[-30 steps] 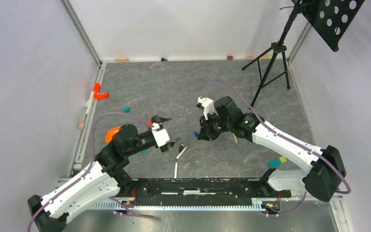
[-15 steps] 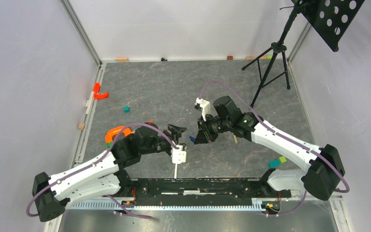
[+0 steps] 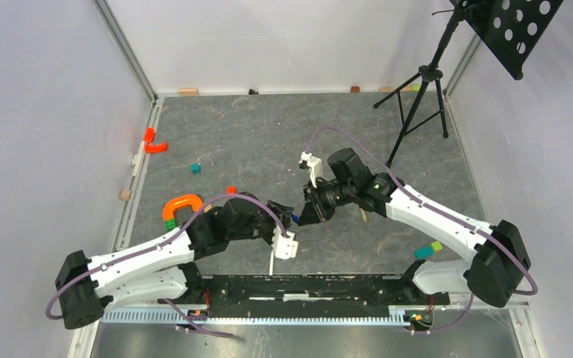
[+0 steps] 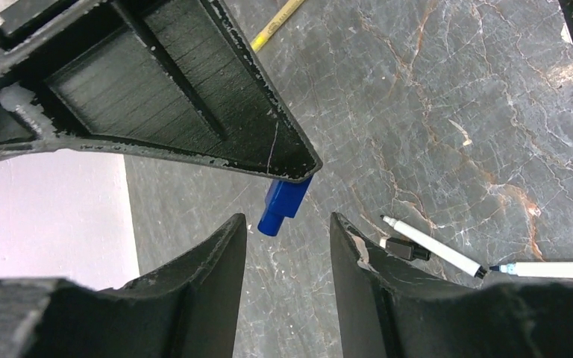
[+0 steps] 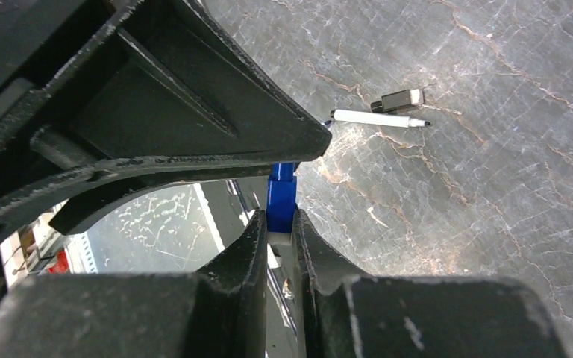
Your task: Insert the pens into the pen caps
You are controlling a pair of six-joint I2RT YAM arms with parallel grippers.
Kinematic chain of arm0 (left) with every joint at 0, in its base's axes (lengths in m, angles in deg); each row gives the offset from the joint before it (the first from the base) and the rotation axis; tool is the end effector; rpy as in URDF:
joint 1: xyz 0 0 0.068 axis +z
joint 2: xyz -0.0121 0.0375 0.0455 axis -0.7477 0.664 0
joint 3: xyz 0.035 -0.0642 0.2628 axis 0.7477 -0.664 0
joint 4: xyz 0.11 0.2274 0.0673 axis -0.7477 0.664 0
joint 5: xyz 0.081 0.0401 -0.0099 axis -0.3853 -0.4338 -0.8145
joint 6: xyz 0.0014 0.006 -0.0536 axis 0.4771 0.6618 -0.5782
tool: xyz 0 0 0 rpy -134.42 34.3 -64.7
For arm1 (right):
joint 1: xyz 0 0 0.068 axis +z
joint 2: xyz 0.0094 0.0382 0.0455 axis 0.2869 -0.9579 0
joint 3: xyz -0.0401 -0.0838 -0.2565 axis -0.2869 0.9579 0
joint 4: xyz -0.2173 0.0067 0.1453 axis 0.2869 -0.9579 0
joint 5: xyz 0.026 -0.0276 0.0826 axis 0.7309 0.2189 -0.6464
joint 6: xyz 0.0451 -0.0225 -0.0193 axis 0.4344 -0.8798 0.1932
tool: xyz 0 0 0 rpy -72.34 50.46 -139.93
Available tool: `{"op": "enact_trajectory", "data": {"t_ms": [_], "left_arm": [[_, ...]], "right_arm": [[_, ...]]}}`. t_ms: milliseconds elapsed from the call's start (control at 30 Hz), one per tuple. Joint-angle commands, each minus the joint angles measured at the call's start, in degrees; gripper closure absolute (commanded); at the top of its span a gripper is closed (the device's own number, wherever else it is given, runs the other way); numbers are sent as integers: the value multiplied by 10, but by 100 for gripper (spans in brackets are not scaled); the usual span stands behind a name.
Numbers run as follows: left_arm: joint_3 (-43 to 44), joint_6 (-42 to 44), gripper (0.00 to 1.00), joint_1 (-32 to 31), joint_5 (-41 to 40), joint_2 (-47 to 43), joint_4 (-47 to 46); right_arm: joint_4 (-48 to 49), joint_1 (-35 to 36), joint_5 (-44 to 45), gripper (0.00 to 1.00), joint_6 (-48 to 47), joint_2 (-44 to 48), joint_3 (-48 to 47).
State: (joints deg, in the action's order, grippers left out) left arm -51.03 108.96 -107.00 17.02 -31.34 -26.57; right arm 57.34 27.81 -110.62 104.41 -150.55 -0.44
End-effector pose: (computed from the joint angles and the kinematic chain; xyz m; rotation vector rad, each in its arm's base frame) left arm 0.1025 -0.1826 0.2545 1.8326 0.9501 -0.2144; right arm 0.1816 0.2072 0.2739 -0.9083 2.3184 1.2238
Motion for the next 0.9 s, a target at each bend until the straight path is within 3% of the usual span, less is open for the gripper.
{"op": "enact_trajectory", "data": {"t_ms": [0,433,600,633,667,767,867], "left_arm": [[16,49,50,-11,-15,5,-18],[6,77,74,-35,-51,16,-18],[6,74,97,-35,-55,16,-18],[7,71,98,-35,-53,16,-18],[8,66,98,-35,-51,15,-19],[8,42,98,-35,-38,8,-30],[5,28,98,-35,-29,-1,-40]], "right_arm": [[16,0,-22,100,14,-7,-8],[17,1,-32,100,28,-18,-16],[19,2,-38,100,29,-10,-18],[19,2,-41,100,30,-10,-18],[19,2,-47,97,27,-9,-20],[13,1,-31,62,22,0,-25],[1,-6,7,36,25,13,-37]]}}
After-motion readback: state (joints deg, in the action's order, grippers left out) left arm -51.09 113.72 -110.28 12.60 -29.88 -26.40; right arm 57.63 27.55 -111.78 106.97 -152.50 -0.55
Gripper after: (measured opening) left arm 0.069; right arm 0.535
